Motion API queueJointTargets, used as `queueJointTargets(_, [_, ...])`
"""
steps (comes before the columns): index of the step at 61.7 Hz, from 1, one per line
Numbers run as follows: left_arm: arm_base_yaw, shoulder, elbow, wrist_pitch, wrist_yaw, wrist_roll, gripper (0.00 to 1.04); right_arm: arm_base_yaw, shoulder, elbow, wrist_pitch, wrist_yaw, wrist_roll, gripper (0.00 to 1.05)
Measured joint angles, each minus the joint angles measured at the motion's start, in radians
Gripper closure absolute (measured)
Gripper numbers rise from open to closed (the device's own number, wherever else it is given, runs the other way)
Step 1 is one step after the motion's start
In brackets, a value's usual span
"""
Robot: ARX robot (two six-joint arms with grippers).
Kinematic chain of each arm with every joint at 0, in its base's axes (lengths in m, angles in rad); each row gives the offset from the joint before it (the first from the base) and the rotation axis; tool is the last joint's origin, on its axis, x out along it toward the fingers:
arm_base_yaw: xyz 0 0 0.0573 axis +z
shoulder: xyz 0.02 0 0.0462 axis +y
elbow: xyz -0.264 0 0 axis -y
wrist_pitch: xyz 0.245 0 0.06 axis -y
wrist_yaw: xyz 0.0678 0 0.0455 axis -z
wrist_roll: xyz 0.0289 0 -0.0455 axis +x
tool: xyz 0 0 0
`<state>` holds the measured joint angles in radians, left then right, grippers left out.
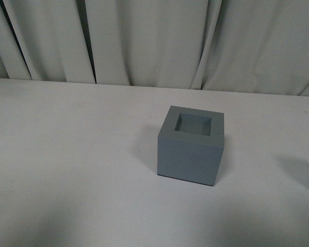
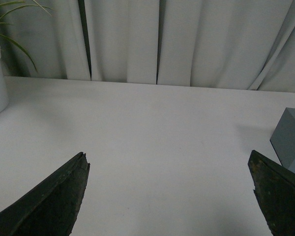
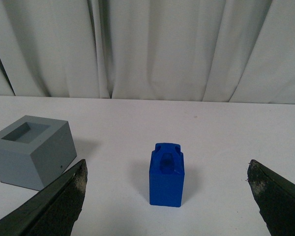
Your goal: Insert blue part into gray base
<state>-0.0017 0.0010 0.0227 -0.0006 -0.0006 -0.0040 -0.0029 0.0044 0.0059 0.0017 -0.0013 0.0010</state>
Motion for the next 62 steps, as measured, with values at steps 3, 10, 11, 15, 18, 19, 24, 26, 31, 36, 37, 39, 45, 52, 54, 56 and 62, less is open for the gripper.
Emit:
queueJointTargets(3, [0.000,0.000,0.000,0.000,0.000,0.000,0.06,0.000,0.000,0.000,0.000,0.000,0.000,0.09])
queueJointTargets(10, [0.000,0.000,0.000,0.000,0.000,0.000,0.06,0.000,0.000,0.000,0.000,0.000,0.000,0.09])
queueJointTargets(11, [0.000,0.000,0.000,0.000,0.000,0.000,0.06,0.000,0.000,0.000,0.000,0.000,0.000,0.09])
queueJointTargets(15, [0.000,0.000,0.000,0.000,0.000,0.000,0.06,0.000,0.000,0.000,0.000,0.000,0.000,0.09])
queueJointTargets(18, [0.000,0.000,0.000,0.000,0.000,0.000,0.06,0.000,0.000,0.000,0.000,0.000,0.000,0.09])
queueJointTargets(19, [0.000,0.000,0.000,0.000,0.000,0.000,0.06,0.000,0.000,0.000,0.000,0.000,0.000,0.09])
queueJointTargets(24, [0.000,0.000,0.000,0.000,0.000,0.000,0.06,0.000,0.000,0.000,0.000,0.000,0.000,0.09])
queueJointTargets(26, [0.000,0.000,0.000,0.000,0.000,0.000,0.06,0.000,0.000,0.000,0.000,0.000,0.000,0.09])
queueJointTargets(31, [0.000,0.000,0.000,0.000,0.000,0.000,0.06,0.000,0.000,0.000,0.000,0.000,0.000,0.09])
queueJointTargets(36, [0.000,0.000,0.000,0.000,0.000,0.000,0.06,0.000,0.000,0.000,0.000,0.000,0.000,0.09])
queueJointTargets(37, [0.000,0.000,0.000,0.000,0.000,0.000,0.06,0.000,0.000,0.000,0.000,0.000,0.000,0.09])
queueJointTargets(39, [0.000,0.000,0.000,0.000,0.000,0.000,0.06,0.000,0.000,0.000,0.000,0.000,0.000,0.09])
queueJointTargets(45, [0.000,0.000,0.000,0.000,0.000,0.000,0.06,0.045,0.096,0.069,-0.179,0.122,-0.045,0.09])
queueJointTargets(52, [0.000,0.000,0.000,0.000,0.000,0.000,0.06,0.052,0.288,0.154,-0.260,0.149,-0.039,0.09])
queueJointTargets(54, [0.000,0.000,0.000,0.000,0.000,0.000,0.06,0.028,0.377,0.211,-0.286,0.129,-0.023,0.09])
queueJointTargets(56, [0.000,0.000,0.000,0.000,0.000,0.000,0.06,0.006,0.431,0.245,-0.288,0.105,-0.013,0.09])
queueJointTargets(62, [0.000,0.000,0.000,0.000,0.000,0.000,0.06,-0.061,0.609,0.368,-0.318,0.046,0.006,0.09])
